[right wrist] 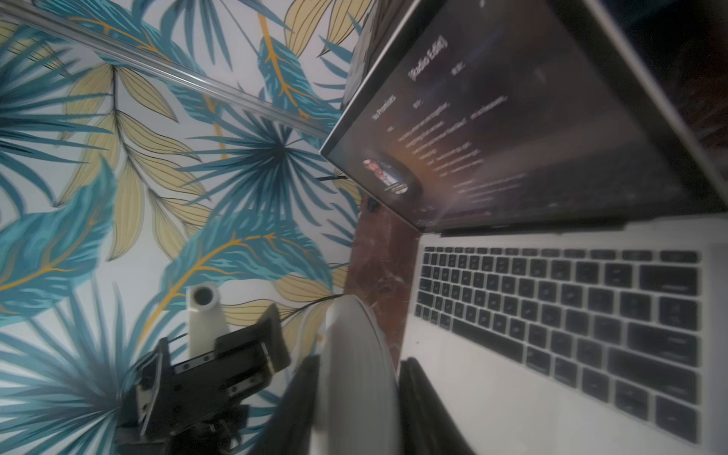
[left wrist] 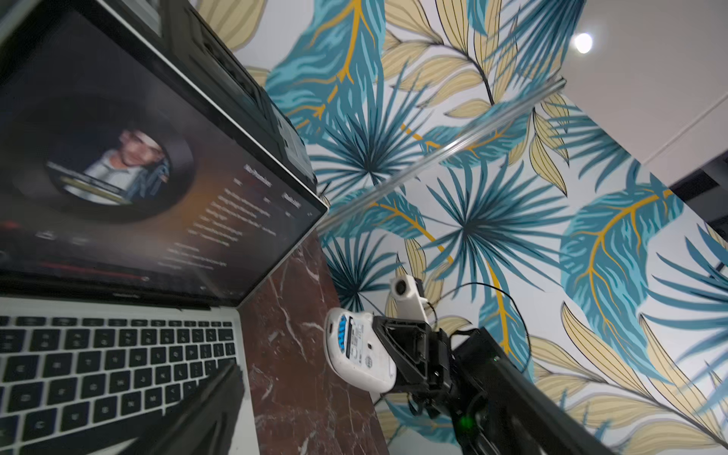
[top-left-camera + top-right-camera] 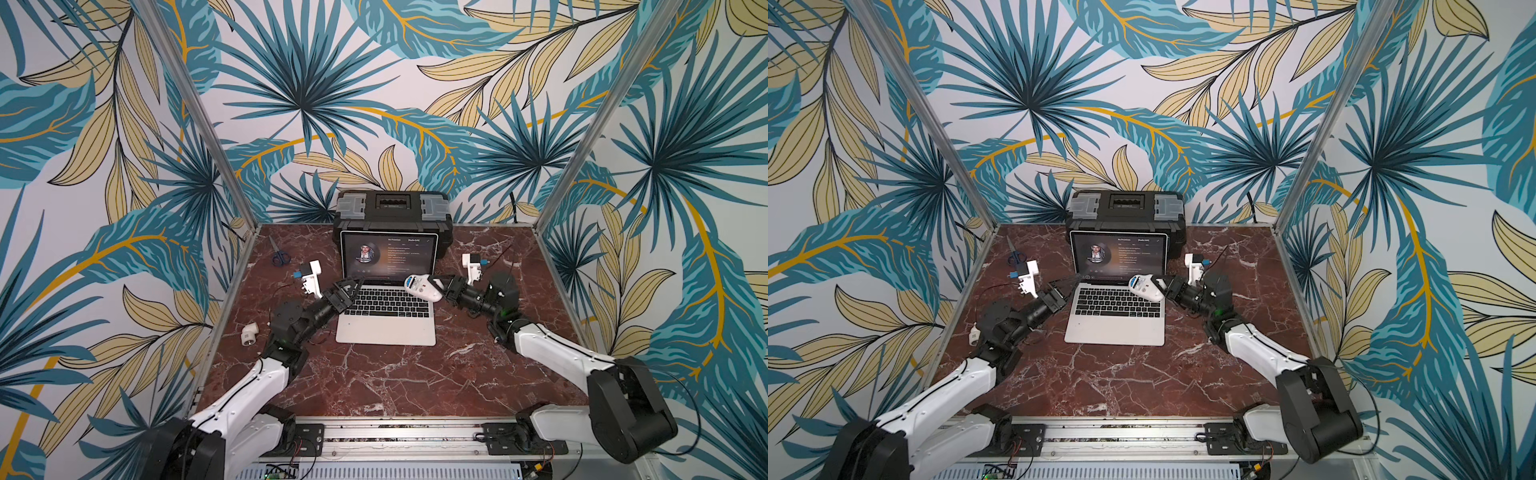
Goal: Remove the wireless mouse receiver from the laptop
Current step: Place the mouse at the center of the board.
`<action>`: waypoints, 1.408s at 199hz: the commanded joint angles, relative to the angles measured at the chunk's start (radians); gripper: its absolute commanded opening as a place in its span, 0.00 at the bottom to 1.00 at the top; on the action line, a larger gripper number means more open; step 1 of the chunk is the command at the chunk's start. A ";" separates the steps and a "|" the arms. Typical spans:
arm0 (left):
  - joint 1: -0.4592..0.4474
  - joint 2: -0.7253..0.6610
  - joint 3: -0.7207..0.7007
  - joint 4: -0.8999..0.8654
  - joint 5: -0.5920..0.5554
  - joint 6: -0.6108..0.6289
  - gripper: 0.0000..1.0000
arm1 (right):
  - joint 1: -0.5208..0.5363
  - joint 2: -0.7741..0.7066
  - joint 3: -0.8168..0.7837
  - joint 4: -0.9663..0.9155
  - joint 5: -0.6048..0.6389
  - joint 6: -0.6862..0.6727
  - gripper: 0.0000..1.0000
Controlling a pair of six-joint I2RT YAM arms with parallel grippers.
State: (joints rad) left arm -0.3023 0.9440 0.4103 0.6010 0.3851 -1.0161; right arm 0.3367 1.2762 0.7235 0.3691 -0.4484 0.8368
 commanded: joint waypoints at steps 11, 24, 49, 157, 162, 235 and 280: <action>0.008 -0.146 0.044 -0.499 -0.370 0.436 1.00 | 0.066 -0.107 0.146 -0.712 0.659 -0.768 0.00; 0.009 -0.186 0.009 -0.497 -0.478 0.525 1.00 | 0.120 -0.090 0.151 -0.703 0.905 -0.929 0.00; 0.009 -0.223 -0.052 -0.450 -0.617 0.594 1.00 | 0.249 0.026 0.126 -0.516 1.300 -1.250 0.00; 0.009 -0.229 -0.276 -0.098 -0.692 0.676 1.00 | 0.349 0.388 -0.203 0.325 1.226 -1.900 0.00; 0.010 -0.233 -0.280 -0.094 -0.691 0.682 1.00 | 0.349 0.393 -0.203 0.315 1.211 -1.892 0.00; 0.009 -0.262 -0.289 -0.108 -0.729 0.685 1.00 | 0.353 0.466 -0.163 0.161 1.190 -1.775 0.44; 0.009 -0.261 -0.286 -0.117 -0.736 0.679 1.00 | 0.402 0.436 -0.137 -0.065 1.178 -1.617 0.59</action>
State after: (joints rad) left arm -0.2981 0.6910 0.1547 0.4683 -0.3367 -0.3470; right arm 0.7105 1.7245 0.5743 0.4847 0.7605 -0.9016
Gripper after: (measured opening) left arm 0.999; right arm 0.575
